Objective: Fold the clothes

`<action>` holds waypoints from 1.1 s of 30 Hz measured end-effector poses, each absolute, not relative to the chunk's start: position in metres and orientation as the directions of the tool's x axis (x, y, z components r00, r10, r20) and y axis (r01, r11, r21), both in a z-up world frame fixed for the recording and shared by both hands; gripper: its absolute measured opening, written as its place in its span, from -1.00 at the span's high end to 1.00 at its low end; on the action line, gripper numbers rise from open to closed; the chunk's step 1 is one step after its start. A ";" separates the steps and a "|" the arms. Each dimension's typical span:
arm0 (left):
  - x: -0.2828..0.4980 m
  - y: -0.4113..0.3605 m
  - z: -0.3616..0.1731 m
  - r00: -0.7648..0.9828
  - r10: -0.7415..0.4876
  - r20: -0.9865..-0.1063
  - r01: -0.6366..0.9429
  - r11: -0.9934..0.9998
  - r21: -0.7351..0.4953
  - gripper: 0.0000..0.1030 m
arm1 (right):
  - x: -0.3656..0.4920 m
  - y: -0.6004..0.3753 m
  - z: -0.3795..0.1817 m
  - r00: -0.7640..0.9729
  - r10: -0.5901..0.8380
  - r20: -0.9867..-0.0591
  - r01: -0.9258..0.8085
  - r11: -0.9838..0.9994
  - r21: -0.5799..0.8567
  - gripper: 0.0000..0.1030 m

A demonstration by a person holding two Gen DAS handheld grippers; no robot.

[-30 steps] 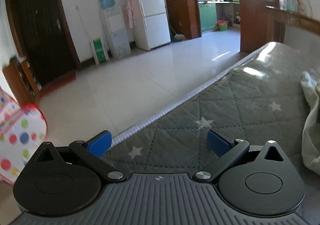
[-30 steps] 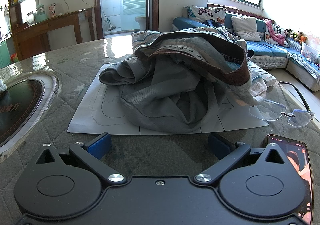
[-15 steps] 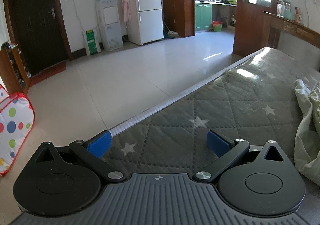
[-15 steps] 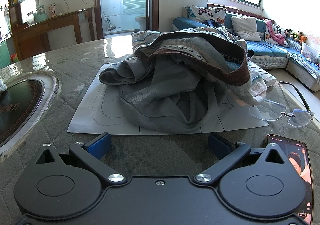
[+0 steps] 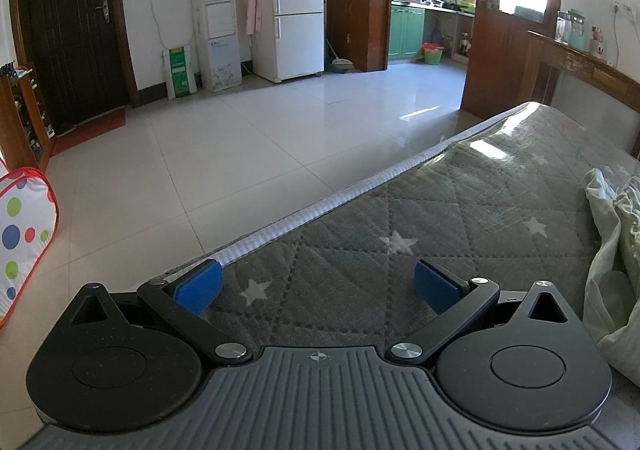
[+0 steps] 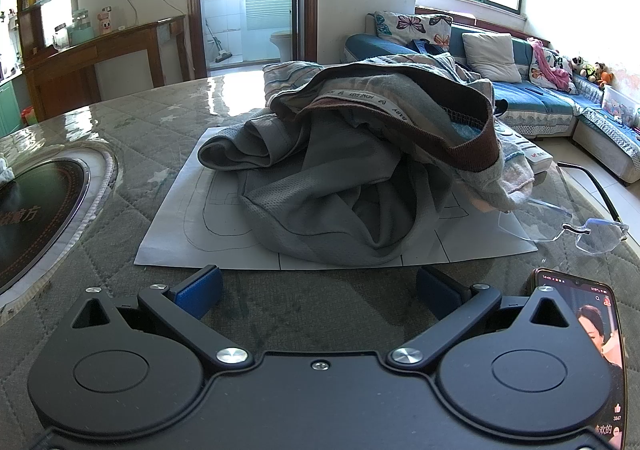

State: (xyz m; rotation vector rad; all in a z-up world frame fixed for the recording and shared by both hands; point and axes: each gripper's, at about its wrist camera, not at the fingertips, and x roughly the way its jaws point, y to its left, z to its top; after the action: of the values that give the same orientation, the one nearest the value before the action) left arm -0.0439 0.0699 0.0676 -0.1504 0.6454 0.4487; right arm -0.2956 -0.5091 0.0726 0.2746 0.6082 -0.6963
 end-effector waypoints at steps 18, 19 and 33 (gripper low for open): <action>-0.045 0.070 0.068 0.707 0.356 -0.611 -0.449 0.893 0.002 -1.00 | -0.297 -0.509 0.073 0.605 -0.516 -0.607 0.670 0.741 0.038 -1.00; -0.045 0.071 0.068 0.707 0.356 -0.611 -0.449 0.893 0.001 -1.00 | -0.297 -0.509 0.073 0.605 -0.516 -0.607 0.670 0.741 0.038 -1.00; -0.045 0.072 0.069 0.707 0.356 -0.611 -0.449 0.893 0.000 -1.00 | -0.299 -0.509 0.074 0.605 -0.516 -0.607 0.670 0.741 0.038 -1.00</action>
State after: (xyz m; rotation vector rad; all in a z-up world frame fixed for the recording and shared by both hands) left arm -0.0454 0.0716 0.0687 -0.1531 0.6454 0.4491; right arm -0.2992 -0.5090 0.0738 0.2744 0.6083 -0.6963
